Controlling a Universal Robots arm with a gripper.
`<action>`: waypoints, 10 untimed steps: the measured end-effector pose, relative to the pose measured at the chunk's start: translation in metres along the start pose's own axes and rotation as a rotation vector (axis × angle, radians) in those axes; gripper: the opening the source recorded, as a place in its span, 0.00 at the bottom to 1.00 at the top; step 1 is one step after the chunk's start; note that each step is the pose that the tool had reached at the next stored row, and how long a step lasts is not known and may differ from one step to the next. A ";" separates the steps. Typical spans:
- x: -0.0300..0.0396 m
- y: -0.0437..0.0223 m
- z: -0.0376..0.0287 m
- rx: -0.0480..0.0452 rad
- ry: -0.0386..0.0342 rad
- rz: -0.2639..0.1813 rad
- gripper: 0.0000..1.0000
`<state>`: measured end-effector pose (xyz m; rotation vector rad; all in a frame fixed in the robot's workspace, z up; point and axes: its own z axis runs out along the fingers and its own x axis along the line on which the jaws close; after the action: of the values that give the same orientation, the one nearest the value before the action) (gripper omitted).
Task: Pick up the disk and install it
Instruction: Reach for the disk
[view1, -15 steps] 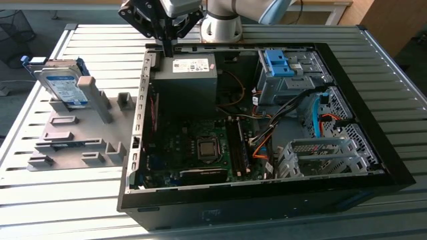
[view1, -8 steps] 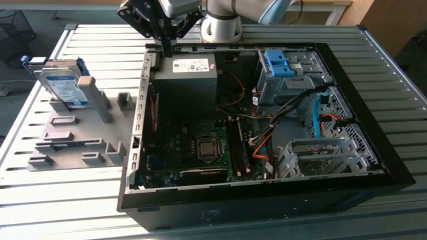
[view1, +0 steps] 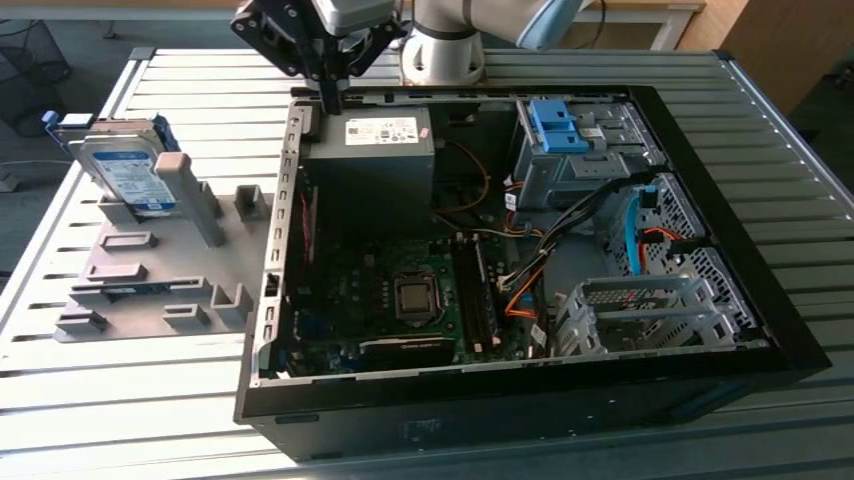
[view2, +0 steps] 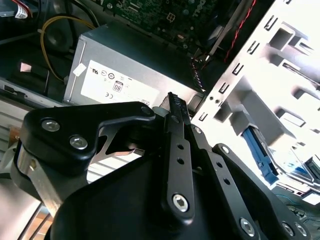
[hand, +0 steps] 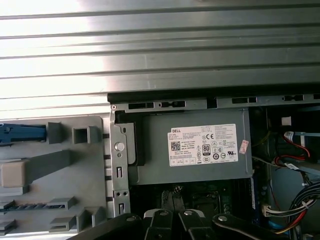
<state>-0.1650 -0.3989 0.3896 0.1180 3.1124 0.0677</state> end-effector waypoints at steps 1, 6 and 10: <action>0.0003 0.0000 0.0000 0.0001 0.0001 0.000 0.11; 0.0029 -0.0003 -0.0001 0.0001 0.0001 0.000 0.11; 0.0067 -0.0005 -0.0001 0.0001 0.0001 0.000 0.11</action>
<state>-0.1717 -0.3989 0.3896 0.1180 3.1125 0.0676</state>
